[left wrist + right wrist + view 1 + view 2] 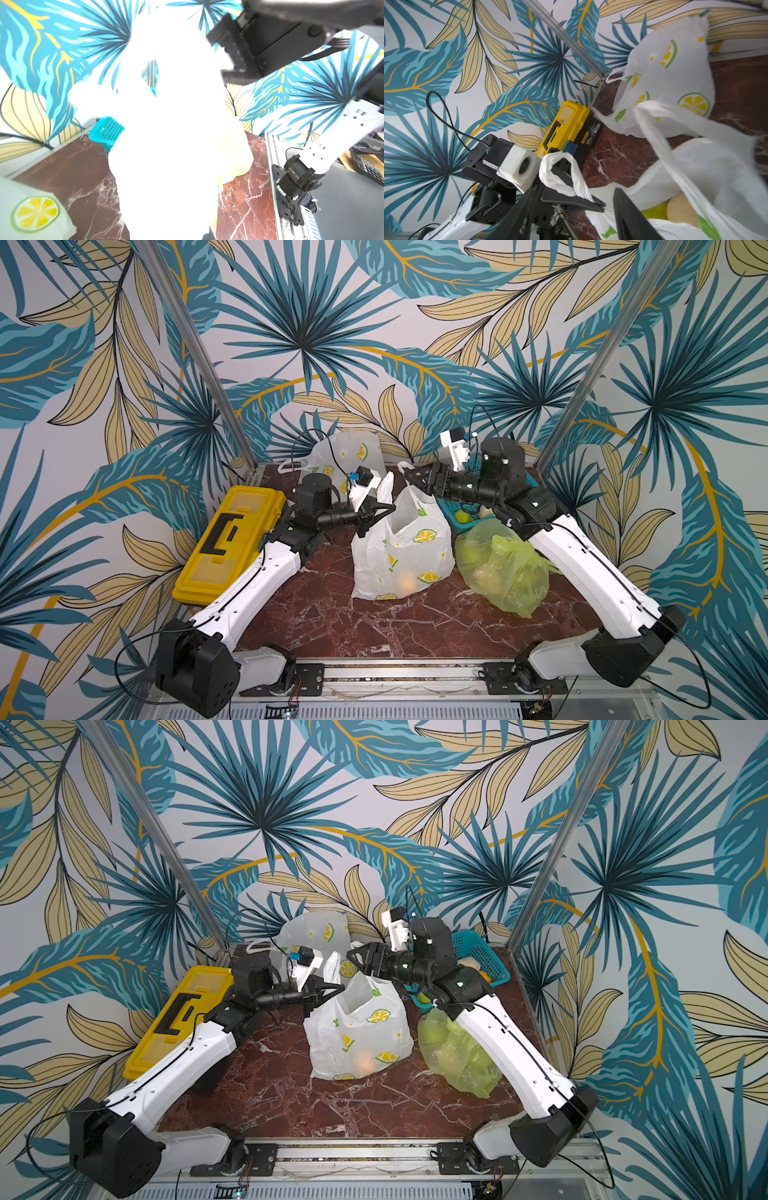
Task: Place the pears into plastic bags & tie knots
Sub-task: Tie the plastic bag at the center of the board.
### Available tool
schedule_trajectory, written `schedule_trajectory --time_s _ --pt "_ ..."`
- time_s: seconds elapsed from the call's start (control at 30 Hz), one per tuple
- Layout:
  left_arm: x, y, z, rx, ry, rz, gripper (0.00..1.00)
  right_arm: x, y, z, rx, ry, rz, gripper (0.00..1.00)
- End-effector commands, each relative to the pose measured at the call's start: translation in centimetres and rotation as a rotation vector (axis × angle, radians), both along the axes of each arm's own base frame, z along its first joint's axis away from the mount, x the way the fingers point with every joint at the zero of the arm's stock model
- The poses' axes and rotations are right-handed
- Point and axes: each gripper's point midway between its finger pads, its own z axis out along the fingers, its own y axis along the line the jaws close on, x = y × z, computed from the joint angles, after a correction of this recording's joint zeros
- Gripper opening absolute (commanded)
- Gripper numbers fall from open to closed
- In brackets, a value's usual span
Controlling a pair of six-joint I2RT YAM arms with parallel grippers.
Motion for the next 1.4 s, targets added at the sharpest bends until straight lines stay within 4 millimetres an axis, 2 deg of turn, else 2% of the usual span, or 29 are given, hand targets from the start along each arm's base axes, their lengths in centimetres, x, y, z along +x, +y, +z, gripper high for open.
schedule_trajectory --time_s 0.0,0.07,0.13,0.23,0.4,0.63,0.87,0.97,1.07,1.1,1.23,1.37 --pt "0.6 0.6 0.8 -0.012 -0.009 0.058 0.0 0.7 -4.1 -2.8 -0.167 -0.052 -0.136 0.65" --pt "0.5 0.7 1.1 -0.021 -0.003 0.064 0.0 0.8 -7.1 -5.8 -0.356 -0.084 -0.223 0.68" --pt "0.5 0.7 1.5 -0.03 0.003 0.064 0.0 0.7 -9.1 -8.1 -0.493 -0.114 -0.263 0.7" --pt "0.3 0.6 1.8 -0.03 -0.012 0.051 0.0 0.2 -9.5 -9.9 -0.553 -0.17 -0.241 0.75" --pt "-0.1 0.4 1.9 -0.032 -0.017 0.023 0.0 0.7 -6.2 -10.1 -0.467 -0.28 -0.119 0.8" --pt "-0.4 0.3 2.1 -0.04 -0.011 0.003 0.0 3.8 -3.1 -11.2 -0.575 -0.42 -0.029 0.92" --pt "-0.3 0.1 2.2 -0.044 -0.005 -0.005 0.0 7.2 -1.3 -12.6 -0.637 -0.476 -0.01 0.94" --pt "-0.4 0.1 2.1 -0.044 0.001 -0.006 0.0 9.3 -1.7 -12.8 -0.66 -0.477 -0.06 0.92" --pt "-0.5 0.2 1.8 -0.044 0.014 -0.004 0.0 10.4 -1.7 -12.7 -0.613 -0.478 -0.058 0.81" --pt "-0.5 0.2 1.6 -0.042 0.016 0.0 0.0 10.6 -1.5 -12.8 -0.59 -0.472 -0.043 0.73" --pt "-0.1 0.9 1.4 -0.043 0.03 0.04 0.0 10.4 -1.1 -13.5 -0.546 -0.443 0.004 0.26" --pt "2.0 3.0 0.9 -0.063 0.124 0.138 0.0 8.4 -1.0 -12.6 -0.477 -0.446 0.035 0.07"
